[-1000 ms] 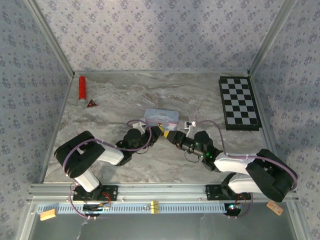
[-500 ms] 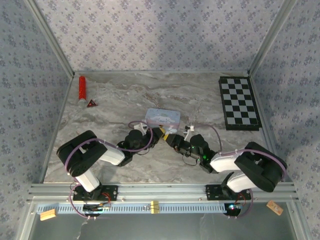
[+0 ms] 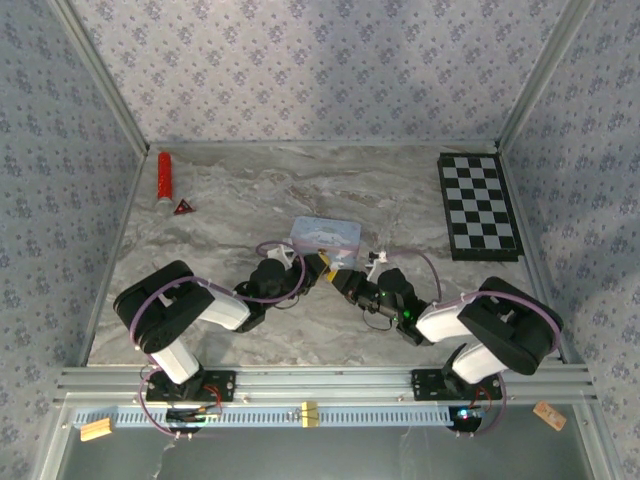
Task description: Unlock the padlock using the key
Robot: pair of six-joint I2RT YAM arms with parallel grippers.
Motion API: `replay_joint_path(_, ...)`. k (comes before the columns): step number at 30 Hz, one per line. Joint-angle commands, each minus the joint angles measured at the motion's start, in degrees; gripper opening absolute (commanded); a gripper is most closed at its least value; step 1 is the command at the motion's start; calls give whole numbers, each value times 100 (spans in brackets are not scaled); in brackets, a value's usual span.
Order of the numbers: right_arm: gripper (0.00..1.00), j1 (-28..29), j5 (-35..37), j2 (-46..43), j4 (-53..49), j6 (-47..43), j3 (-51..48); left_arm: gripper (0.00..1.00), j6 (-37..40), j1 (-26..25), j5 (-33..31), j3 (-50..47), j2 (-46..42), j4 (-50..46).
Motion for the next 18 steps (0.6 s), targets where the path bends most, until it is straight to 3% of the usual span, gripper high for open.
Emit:
replay_joint_path(1,14,-12,-108,59,266,8,212,0,-4,-111,101,185,93,478)
replay_joint_path(11,10,-50,-211,26,273,7,250,0,-21,-141,86,163,185,551)
replay_joint_path(18,26,22,60,-464,-495,-175,107,0,5,-124,40,142,172,534)
